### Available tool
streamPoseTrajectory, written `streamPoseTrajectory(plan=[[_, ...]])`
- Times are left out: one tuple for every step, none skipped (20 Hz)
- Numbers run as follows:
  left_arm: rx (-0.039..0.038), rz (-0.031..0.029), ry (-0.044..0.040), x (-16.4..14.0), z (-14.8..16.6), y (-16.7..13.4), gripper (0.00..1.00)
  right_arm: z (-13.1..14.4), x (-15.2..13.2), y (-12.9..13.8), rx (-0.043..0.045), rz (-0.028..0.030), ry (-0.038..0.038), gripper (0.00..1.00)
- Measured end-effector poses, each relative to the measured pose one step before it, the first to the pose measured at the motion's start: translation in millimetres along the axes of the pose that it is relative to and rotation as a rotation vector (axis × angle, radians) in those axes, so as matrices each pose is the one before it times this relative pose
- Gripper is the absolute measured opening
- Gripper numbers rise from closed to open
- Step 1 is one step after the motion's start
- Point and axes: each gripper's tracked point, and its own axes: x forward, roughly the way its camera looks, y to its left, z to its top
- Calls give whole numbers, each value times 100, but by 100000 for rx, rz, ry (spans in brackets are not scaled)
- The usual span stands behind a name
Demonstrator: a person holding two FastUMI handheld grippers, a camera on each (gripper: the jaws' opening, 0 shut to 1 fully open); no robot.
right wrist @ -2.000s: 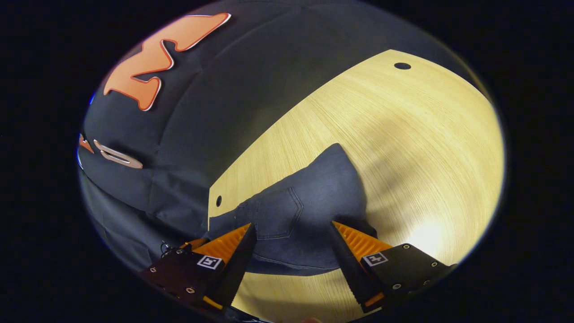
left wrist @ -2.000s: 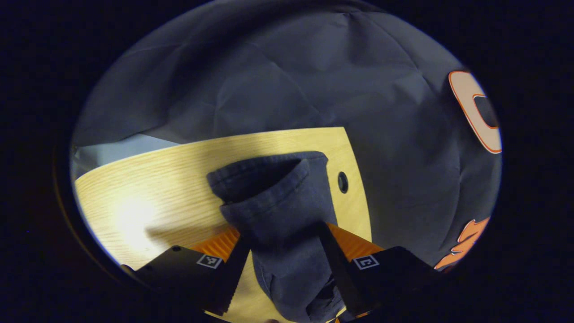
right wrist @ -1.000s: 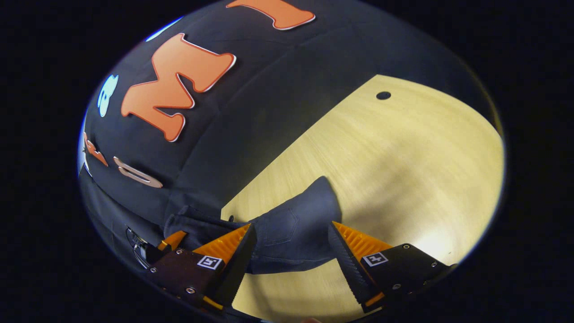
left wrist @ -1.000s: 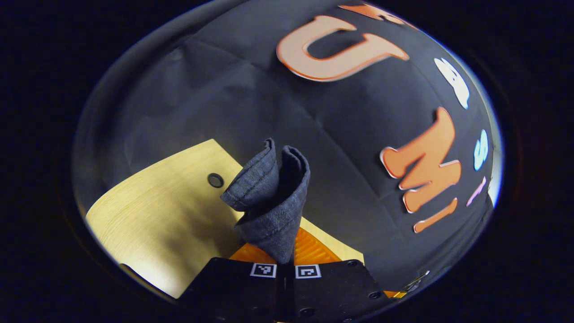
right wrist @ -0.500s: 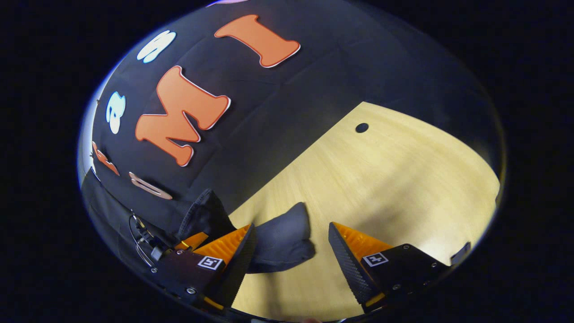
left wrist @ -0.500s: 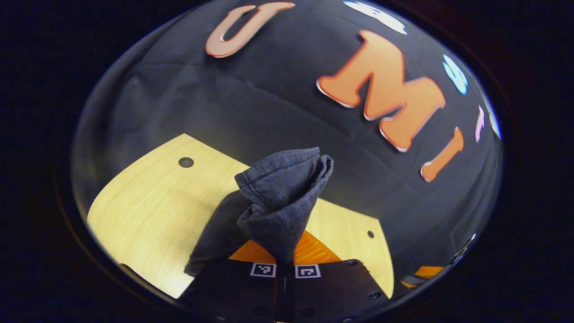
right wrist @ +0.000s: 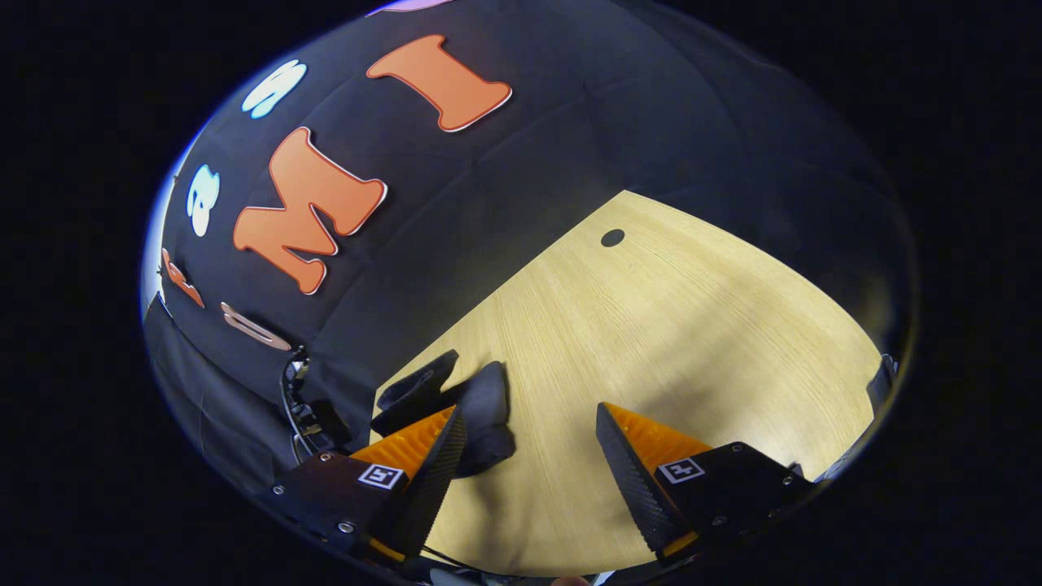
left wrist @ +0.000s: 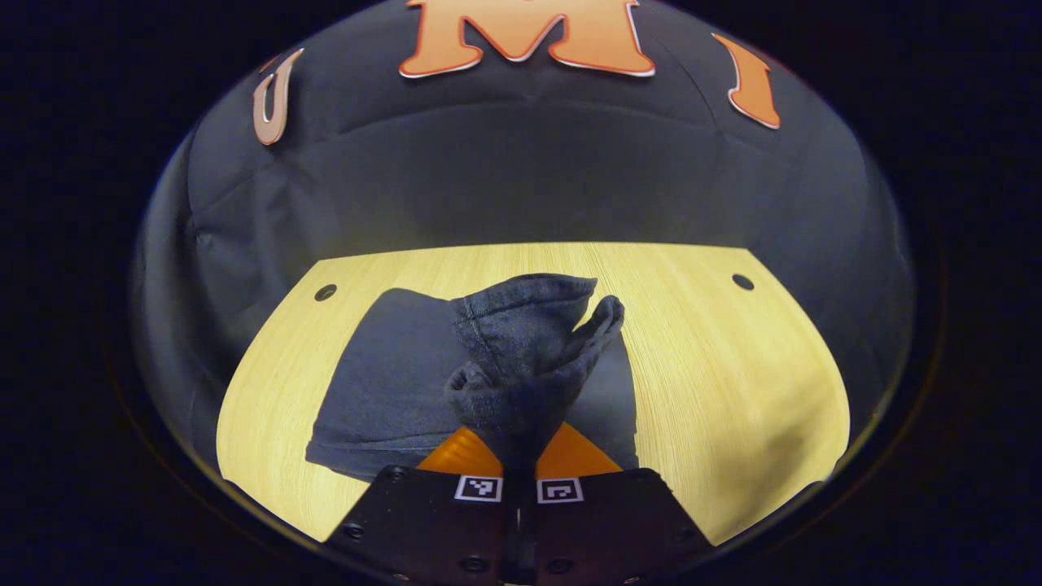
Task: Grasp the waist and the cuffs of the jeans and fold them to make the two legs overlap; first hold the waist and fold one-third of the jeans toward the cuffs, then hold the cuffs and fold the remaining one-third in the same direction to finish folding.
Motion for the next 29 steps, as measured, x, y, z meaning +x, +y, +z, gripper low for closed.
streamPoseTrajectory(plan=[[-976, 844, 1841, 100, -351, -321, 1, 138, -145, -552, -789, -653, -180, 98], [-662, 1047, 1949, 126, -307, -128, 1, 120, -162, -356, -609, -559, 53, 98], [-597, -219, 1502, -26, -479, -454, 1, -73, -66, -362, -418, -397, 405, 98], [-1317, -3189, 1721, 136, -447, -1122, 8, -93, -20, -337, -3, -374, 499, 98], [538, 239, 2369, 132, -909, -601, 14, -158, 109, -198, 80, -720, 750, 98], [2546, 1448, 819, 136, -276, -161, 39, -132, 70, -182, 6, -423, 566, 98], [976, -1847, 1226, 65, -334, -805, 41, -251, 103, 24, -467, -203, 738, 98], [-1422, -5539, 1328, 202, -291, -1704, 60, -329, 158, 129, -1022, -449, 956, 98], [-2198, -6909, 93, -891, -616, -1934, 79, -160, 211, 173, -1552, -828, 832, 98], [-1173, -6301, 251, -297, 177, -1758, 98, -145, 180, 27, -1842, -1045, 563, 98], [-135, -3868, -55, -472, 135, -1212, 100, -141, 261, 235, -1958, -1081, 581, 98], [-193, -3916, -968, -1329, 473, -979, 100, -141, 174, 328, -1797, -593, 878, 98], [-1265, -5761, -1497, -1380, 468, -1031, 100, -207, 291, 619, -1419, -454, 952, 98], [-3039, -6846, -2253, -1714, 822, -1098, 99, -181, 64, 721, -1291, 141, 622, 98], [-2870, -5775, -2733, -2048, 754, -903, 98, -172, 252, 907, -1473, 334, 120, 98], [-1537, -2991, -4311, -2060, 1439, -293, 98, -80, 187, 1174, -2035, 452, -337, 98], [417, -632, -5433, -2079, 1651, 378, 98, 29, 140, 1331, -2388, 542, -740, 98], [1488, 795, -5664, -1889, 1787, 659, 98, 144, 18, 1299, -2208, 293, -1216, 98], [1379, 1003, -4875, -1902, 1611, 705, 95, 250, 45, 1471, -2168, 448, -1446, 98], [1985, 1617, -5399, -1960, 1230, 547, 98, 305, -122, 1368, -2368, 382, -1723, 98], [1466, 2551, -5701, -1513, 1461, 836, 98, 529, -94, 1327, -3356, 150, -2621, 98], [1166, 2171, -5270, -1766, 1184, 824, 98, 461, 5, 1217, -3438, -240, -2191, 98], [1487, 1932, -4253, -858, 624, 512, 98, 543, 33, 1296, -3813, -660, -2273, 98], [1655, 2580, -3852, -253, 282, 469, 97, 570, 32, 1164, -3882, -894, -2437, 98], [1499, 2266, -3437, -377, 251, 643, 98, 508, -106, 1019, -3785, -617, -2181, 98], [1983, 1800, -3010, -672, 578, 811, 97, 505, -67, 1036, -3137, -730, -2026, 98], [1601, 1547, -2835, 7, 286, 427, 97, 391, -176, 1152, -2832, -283, -2373, 98], [532, 531, -2716, 6, 349, 292, 98, 408, 6, 906, -1720, -385, -2116, 98], [-25, -260, -1883, 238, 152, -182, 97, 249, -160, 824, -989, -360, -1746, 98]])
